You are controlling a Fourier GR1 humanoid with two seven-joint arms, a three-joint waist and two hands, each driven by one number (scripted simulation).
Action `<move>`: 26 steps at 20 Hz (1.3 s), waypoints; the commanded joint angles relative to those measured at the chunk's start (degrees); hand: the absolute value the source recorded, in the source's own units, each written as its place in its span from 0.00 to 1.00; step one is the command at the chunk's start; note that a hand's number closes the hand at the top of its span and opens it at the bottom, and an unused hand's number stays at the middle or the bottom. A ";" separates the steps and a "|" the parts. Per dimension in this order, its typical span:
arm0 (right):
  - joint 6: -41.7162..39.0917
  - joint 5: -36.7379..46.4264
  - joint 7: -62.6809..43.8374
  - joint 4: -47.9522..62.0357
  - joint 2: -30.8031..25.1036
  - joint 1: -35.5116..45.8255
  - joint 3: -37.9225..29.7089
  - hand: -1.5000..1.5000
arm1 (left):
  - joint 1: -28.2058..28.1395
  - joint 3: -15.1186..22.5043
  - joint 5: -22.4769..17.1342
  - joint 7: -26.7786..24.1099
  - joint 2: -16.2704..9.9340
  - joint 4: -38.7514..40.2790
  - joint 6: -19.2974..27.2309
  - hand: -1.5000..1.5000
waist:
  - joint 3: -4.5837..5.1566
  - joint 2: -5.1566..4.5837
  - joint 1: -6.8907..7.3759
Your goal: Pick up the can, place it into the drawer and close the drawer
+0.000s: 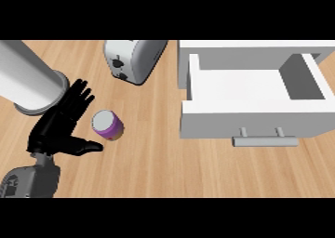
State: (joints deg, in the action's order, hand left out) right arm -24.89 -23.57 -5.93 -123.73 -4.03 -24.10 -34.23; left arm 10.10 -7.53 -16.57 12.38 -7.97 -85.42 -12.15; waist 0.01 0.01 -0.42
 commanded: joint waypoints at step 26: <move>-8.04 -6.39 -3.18 -2.53 1.64 -2.15 -9.04 0.00 | 10.48 -5.02 10.35 -37.07 -2.78 52.11 -4.48 0.00 | 0.03 -0.09 -0.46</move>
State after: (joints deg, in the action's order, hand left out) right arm -30.49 -27.68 -9.34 -125.76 -2.02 -24.54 -40.77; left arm 18.82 -12.51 -7.38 -20.31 -11.19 -39.63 -16.50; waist 0.04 -0.08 -0.71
